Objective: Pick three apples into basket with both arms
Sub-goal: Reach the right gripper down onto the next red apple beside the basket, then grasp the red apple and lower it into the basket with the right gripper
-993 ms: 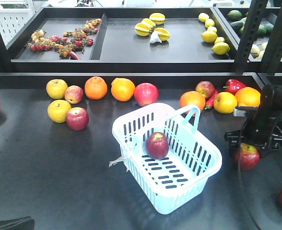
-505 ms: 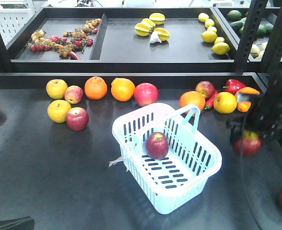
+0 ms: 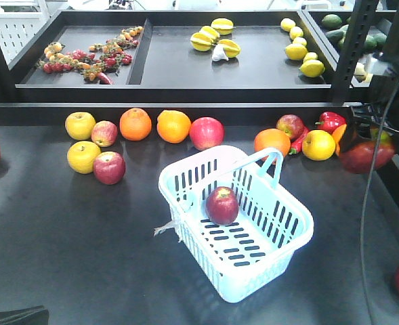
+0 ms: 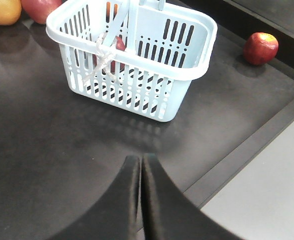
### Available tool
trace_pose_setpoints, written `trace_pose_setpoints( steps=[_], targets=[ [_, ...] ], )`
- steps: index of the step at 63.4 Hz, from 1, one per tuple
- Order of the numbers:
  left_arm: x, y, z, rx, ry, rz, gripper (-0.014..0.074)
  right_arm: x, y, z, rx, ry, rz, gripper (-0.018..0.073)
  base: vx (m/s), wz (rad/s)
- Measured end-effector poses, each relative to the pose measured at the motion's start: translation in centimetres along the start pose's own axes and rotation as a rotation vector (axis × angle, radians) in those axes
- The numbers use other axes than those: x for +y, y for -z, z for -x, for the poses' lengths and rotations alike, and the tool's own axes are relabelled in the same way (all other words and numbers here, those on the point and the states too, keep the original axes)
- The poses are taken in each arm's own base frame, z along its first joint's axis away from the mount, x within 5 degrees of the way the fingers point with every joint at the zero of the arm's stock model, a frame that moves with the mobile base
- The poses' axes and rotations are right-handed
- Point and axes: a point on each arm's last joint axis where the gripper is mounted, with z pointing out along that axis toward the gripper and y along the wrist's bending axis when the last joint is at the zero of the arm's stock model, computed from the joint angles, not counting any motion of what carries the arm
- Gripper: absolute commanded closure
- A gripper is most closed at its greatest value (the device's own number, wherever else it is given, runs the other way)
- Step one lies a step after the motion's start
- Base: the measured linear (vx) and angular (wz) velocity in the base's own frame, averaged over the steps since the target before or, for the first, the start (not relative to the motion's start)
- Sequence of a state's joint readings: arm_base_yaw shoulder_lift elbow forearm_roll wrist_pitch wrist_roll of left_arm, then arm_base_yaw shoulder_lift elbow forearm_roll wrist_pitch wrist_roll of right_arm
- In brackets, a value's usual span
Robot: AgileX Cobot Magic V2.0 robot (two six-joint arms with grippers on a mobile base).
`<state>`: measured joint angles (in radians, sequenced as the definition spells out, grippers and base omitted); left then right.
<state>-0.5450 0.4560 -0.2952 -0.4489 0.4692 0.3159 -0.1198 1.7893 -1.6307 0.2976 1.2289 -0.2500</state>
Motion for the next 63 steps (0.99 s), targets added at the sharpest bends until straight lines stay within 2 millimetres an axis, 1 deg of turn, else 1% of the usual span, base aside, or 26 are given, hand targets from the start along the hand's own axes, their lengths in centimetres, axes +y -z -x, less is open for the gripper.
trace_pose_setpoints(
  steps=[2,9,12,14,19,25,32,37,41,46,49,55,58,63],
  targets=[
    [0.0,0.0,0.0,0.000,0.000,0.000,0.0604,0.4,0.3,-0.5,0.000,0.004,0.020,0.0564,0.00,0.00],
    [0.0,0.0,0.0,0.000,0.000,0.000,0.0604,1.8,-0.4,-2.3,0.046,0.027,0.072,0.0561,0.00,0.00],
    [0.0,0.0,0.0,0.000,0.000,0.000,0.0604,2.8,-1.4,-3.3,0.088,0.045,0.102,0.0560,0.00,0.00],
    [0.0,0.0,0.0,0.000,0.000,0.000,0.0604,3.2,-1.9,-3.7,0.109,0.058,0.117,0.0561,0.00,0.00],
    [0.0,0.0,0.0,0.000,0.000,0.000,0.0604,5.0,-3.5,-4.7,0.156,0.115,0.157,0.0561,0.00,0.00],
    [0.0,0.0,0.0,0.000,0.000,0.000,0.0604,7.8,-5.0,-5.4,0.152,0.180,0.194,0.0558,0.00,0.00],
    [0.0,0.0,0.0,0.000,0.000,0.000,0.0604,10.7,-6.1,-5.6,0.106,0.247,0.214,0.0542,0.00,0.00],
    [0.0,0.0,0.0,0.000,0.000,0.000,0.0604,12.2,-6.7,-5.5,0.074,0.276,0.221,0.0513,0.00,0.00],
    [0.0,0.0,0.0,0.000,0.000,0.000,0.0604,13.2,-7.4,-5.5,0.063,0.300,0.224,0.0459,0.00,0.00],
    [0.0,0.0,0.0,0.000,0.000,0.000,0.0604,13.8,-8.3,-5.6,0.075,0.323,0.229,0.0371,0.00,0.00],
    [0.0,0.0,0.0,0.000,0.000,0.000,0.0604,14.0,-8.9,-5.7,0.090,0.330,0.232,0.0281,0.00,0.00],
    [0.0,0.0,0.0,0.000,0.000,0.000,0.0604,14.0,-9.7,-5.9,0.111,0.334,0.232,0.0131,0.00,0.00],
    [0.0,0.0,0.0,0.000,0.000,0.000,0.0604,14.0,-9.9,-5.8,0.111,0.332,0.231,0.0036,0.00,0.00],
    [0.0,0.0,0.0,0.000,0.000,0.000,0.0604,14.0,-9.9,-5.8,0.108,0.332,0.230,-0.0064,0.00,0.00]
  ],
)
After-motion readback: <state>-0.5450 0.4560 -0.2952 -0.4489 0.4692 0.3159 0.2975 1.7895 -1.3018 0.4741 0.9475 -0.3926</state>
